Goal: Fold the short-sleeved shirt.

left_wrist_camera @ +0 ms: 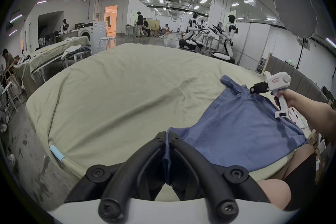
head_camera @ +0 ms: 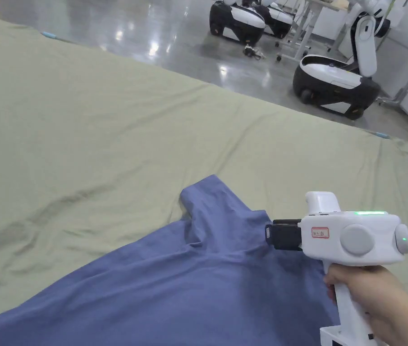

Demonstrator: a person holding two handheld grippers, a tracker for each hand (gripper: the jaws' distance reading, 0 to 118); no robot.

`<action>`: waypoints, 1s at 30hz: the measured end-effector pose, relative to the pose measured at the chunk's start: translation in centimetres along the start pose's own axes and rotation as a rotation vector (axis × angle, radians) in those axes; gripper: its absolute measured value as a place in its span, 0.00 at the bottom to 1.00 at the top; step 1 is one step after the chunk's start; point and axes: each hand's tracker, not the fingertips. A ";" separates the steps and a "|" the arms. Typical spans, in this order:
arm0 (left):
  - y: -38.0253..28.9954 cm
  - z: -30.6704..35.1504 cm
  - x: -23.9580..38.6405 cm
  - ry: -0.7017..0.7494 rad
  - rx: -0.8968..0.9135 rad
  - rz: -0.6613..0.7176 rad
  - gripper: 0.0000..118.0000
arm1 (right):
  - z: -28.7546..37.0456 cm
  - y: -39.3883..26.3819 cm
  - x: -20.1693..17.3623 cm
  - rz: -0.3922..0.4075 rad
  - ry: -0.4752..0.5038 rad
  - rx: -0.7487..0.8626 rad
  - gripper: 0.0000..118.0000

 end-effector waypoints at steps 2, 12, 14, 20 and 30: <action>-0.1 -0.4 -0.3 0.003 -0.012 0.007 0.00 | -0.5 -0.8 0.8 -0.045 0.054 -0.052 0.50; 2.8 2.1 0.6 -0.018 0.078 0.030 0.00 | 12.0 -1.7 -0.7 0.017 0.058 0.174 0.02; 4.4 4.0 0.7 -0.046 0.127 0.012 0.00 | 17.1 -1.2 -0.3 0.018 0.052 0.248 0.02; 12.6 9.1 1.0 -0.151 0.285 0.000 0.00 | 35.6 -0.4 0.6 0.030 -0.049 0.480 0.02; 28.5 15.8 4.1 -0.169 0.493 -0.092 0.00 | 57.2 0.7 5.1 -0.042 -0.229 0.778 0.02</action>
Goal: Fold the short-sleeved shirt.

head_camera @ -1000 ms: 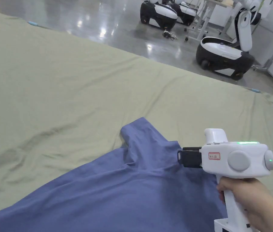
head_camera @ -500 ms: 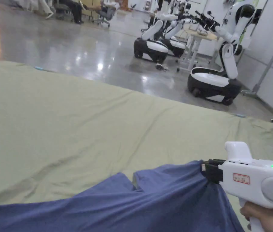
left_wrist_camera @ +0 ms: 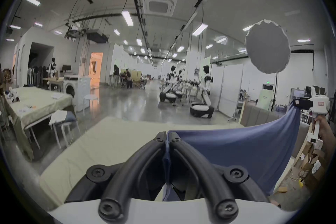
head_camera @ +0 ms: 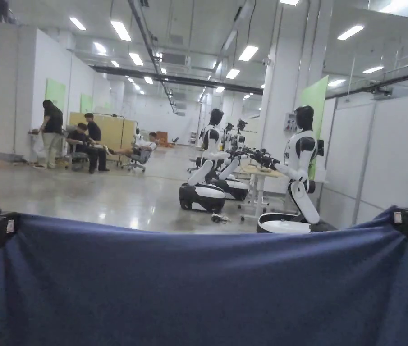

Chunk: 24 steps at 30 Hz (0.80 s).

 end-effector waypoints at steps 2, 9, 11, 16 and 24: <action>3.0 -0.6 -0.2 -0.085 0.066 0.010 0.00 | 0.3 1.5 0.1 0.044 -0.051 0.035 0.02; 10.6 -7.1 -0.2 -0.008 0.077 -0.089 0.00 | -3.1 6.1 -0.3 0.026 -0.059 0.110 0.02; 11.8 -9.4 -0.4 0.013 0.070 -0.099 0.00 | -5.2 7.2 -1.3 0.026 -0.059 0.120 0.02; 13.8 -16.3 -0.2 0.104 0.055 -0.169 0.00 | -13.4 9.4 -2.9 0.027 -0.074 0.120 0.02; 15.8 -28.6 -1.3 0.190 0.075 -0.223 0.00 | -30.3 11.7 -1.8 -0.019 -0.104 0.115 0.02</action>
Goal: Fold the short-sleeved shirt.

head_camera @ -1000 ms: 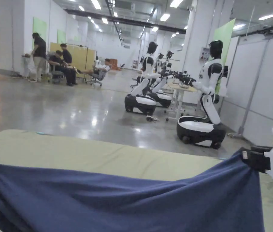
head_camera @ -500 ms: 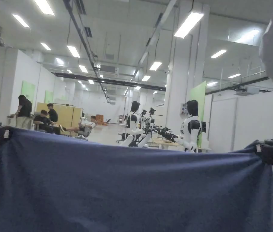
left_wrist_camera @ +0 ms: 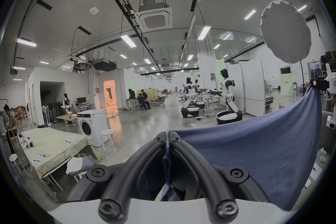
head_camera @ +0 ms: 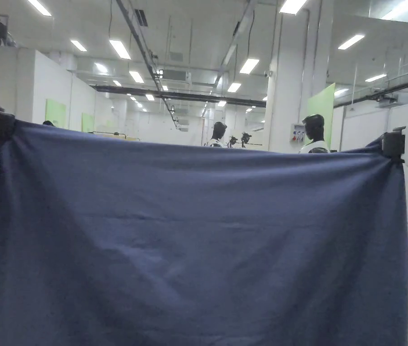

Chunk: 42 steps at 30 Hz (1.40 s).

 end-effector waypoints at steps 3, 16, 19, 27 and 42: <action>-0.1 -3.3 0.3 -0.003 0.012 0.029 0.00 | -4.4 -0.4 -0.6 -0.005 -0.013 0.013 0.02; -11.3 -18.7 3.2 0.002 -0.109 0.002 0.00 | -16.8 -9.7 -2.4 0.016 -0.045 -0.023 0.02; -16.8 -20.8 4.7 -0.008 -0.194 0.002 0.00 | -17.9 -15.2 -2.8 0.017 -0.042 -0.081 0.02; -29.6 -20.9 8.3 -0.066 -0.379 0.071 0.00 | -17.9 -29.6 -2.4 -0.007 -0.027 -0.267 0.02; -42.0 0.7 9.1 -0.083 -0.532 0.075 0.00 | 3.2 -42.3 0.2 -0.069 0.071 -0.444 0.02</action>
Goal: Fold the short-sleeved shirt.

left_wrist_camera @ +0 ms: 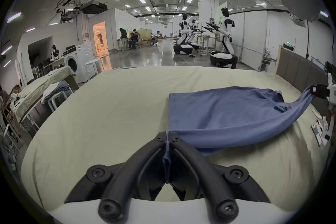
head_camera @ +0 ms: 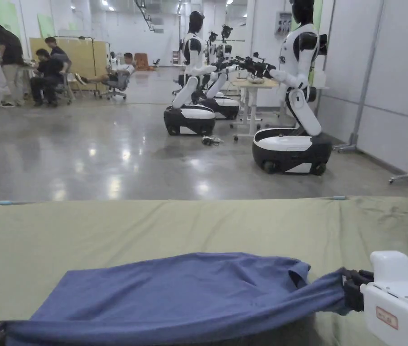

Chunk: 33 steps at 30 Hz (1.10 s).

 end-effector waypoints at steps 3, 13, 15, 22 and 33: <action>-2.9 5.8 -0.3 -0.014 0.011 0.021 0.00 | 6.0 -2.7 0.0 0.033 0.005 -0.002 0.02; -13.2 23.5 -3.5 -0.068 0.014 0.068 0.00 | 25.9 -12.0 1.3 0.043 0.049 -0.028 0.02; -15.5 26.0 -3.3 -0.083 0.003 0.055 0.00 | 28.6 -14.4 1.4 0.058 0.056 -0.038 0.02; -22.6 30.4 -1.6 -0.136 -0.097 -0.041 0.00 | 34.0 -22.1 2.2 0.034 0.057 -0.113 0.02; -23.6 29.0 -2.6 -0.101 -0.197 -0.043 0.90 | 32.6 -26.3 2.3 0.060 -0.024 -0.181 1.00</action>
